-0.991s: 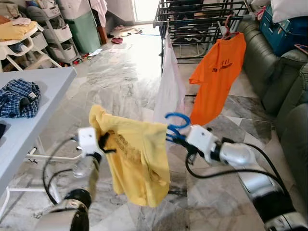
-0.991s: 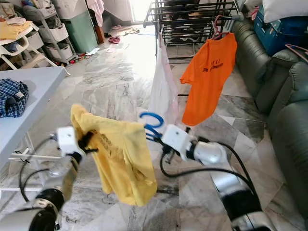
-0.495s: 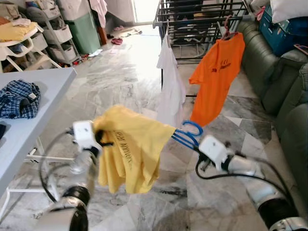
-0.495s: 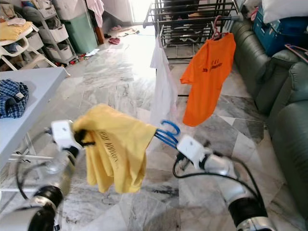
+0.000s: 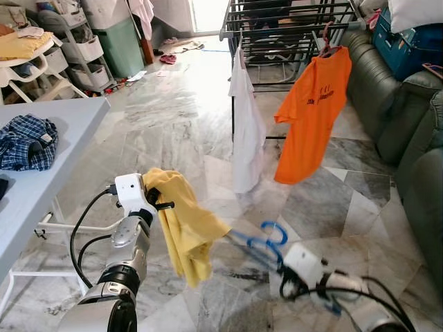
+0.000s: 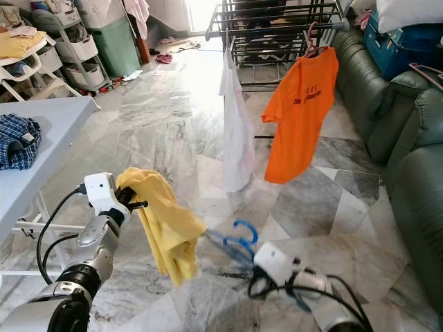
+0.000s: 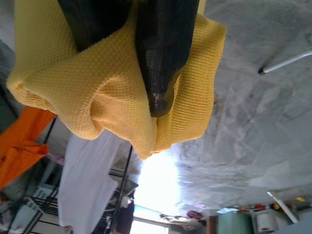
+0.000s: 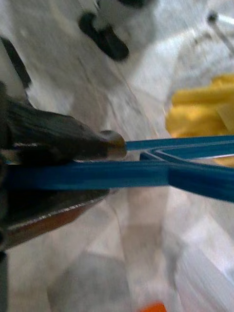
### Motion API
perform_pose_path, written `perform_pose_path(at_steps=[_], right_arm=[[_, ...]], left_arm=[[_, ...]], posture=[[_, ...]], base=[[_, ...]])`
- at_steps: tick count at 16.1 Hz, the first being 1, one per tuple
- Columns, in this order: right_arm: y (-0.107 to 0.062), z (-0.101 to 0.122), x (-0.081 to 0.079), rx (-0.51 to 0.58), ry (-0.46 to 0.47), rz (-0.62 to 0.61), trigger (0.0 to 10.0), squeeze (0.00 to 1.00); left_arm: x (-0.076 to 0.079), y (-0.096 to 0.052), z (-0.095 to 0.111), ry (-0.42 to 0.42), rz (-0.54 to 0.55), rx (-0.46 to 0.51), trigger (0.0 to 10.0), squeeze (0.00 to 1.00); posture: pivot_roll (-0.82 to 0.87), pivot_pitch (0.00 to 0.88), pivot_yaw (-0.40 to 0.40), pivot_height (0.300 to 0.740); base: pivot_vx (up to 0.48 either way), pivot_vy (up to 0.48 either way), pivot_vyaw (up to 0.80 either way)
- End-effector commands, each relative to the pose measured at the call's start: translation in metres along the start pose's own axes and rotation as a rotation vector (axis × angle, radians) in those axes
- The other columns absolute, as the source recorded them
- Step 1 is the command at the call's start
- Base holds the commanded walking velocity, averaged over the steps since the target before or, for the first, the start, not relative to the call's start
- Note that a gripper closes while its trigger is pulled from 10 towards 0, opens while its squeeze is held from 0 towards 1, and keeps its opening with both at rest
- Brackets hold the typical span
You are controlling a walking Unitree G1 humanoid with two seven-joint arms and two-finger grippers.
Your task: Hang hanger
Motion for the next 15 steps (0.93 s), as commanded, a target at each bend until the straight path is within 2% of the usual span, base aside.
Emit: perform_pose_path(at_steps=[1, 3, 5, 8, 9, 10, 11, 12, 13, 15], right_arm=[[-0.002, -0.021, -0.015, -0.072, 0.043, 0.071, 0.0, 0.00], [-0.007, -0.040, -0.021, -0.119, 0.128, 0.073, 0.0, 0.00], [-0.012, -0.056, -0.027, -0.165, 0.169, 0.053, 0.0, 0.00], [-0.013, -0.069, -0.038, -0.202, 0.224, 0.038, 0.0, 0.00], [-0.013, -0.074, -0.039, -0.224, 0.232, -0.009, 0.0, 0.00], [-0.013, -0.078, -0.037, -0.239, 0.284, -0.097, 0.0, 0.00], [-0.012, -0.077, -0.032, -0.222, 0.353, -0.193, 0.0, 0.00], [-0.013, -0.076, -0.020, -0.211, 0.420, -0.342, 0.0, 0.00], [-0.014, -0.071, -0.010, -0.179, 0.438, -0.458, 0.0, 0.00], [-0.011, -0.060, -0.005, -0.102, 0.507, -0.534, 0.0, 0.00]], left_arm=[[-0.010, 0.005, 0.019, 0.004, 0.033, 0.052, 0.0, 0.00], [-0.018, 0.005, 0.022, 0.013, 0.062, 0.052, 0.0, 0.00], [-0.025, 0.005, 0.027, 0.014, 0.081, 0.058, 0.0, 0.00], [-0.033, 0.003, 0.026, 0.037, 0.120, 0.044, 0.0, 0.00], [-0.039, 0.000, 0.019, 0.062, 0.137, 0.010, 0.0, 0.00], [-0.045, -0.006, 0.008, 0.100, 0.156, -0.036, 0.0, 0.00], [-0.049, -0.011, -0.003, 0.117, 0.175, -0.081, 0.0, 0.00], [-0.054, -0.020, -0.019, 0.116, 0.200, -0.143, 0.0, 0.00], [-0.056, -0.028, -0.034, 0.124, 0.204, -0.198, 0.0, 0.00], [-0.055, -0.037, -0.049, 0.136, 0.186, -0.245, 0.0, 0.00]], posture=[[-0.23, 0.000, 0.136, 0.740], [-0.23, 0.000, 0.139, 0.740], [-0.23, 0.000, 0.144, 0.740], [-0.23, 0.000, 0.146, 0.740], [-0.23, 0.000, 0.145, 0.740], [-0.23, 0.000, 0.143, 0.740], [-0.23, 0.000, 0.140, 0.740], [-0.23, 0.000, 0.136, 0.740], [-0.22, 0.000, 0.133, 0.740], [-0.22, 0.000, 0.129, 0.740]], base=[[0.000, 0.000, 0.00], [0.000, 0.000, 0.00], [0.000, 0.000, 0.00], [0.000, 0.000, 0.00], [0.000, 0.000, 0.00], [0.000, 0.000, 0.00], [0.000, 0.000, 0.00], [0.000, 0.000, 0.00], [0.000, 0.000, 0.00], [0.000, 0.000, 0.00]])
Point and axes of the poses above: a point about 5 cm out from each wrist's last joint towards the gripper, its own y axis pointing out of the wrist towards the gripper, its own z axis along the axis of the wrist's last joint, x = y × z, the point moved 1 cm from there along y, pointing out of the wrist towards the gripper, and after that the axes turned 1 degree about -y, right-handed, at the moved point
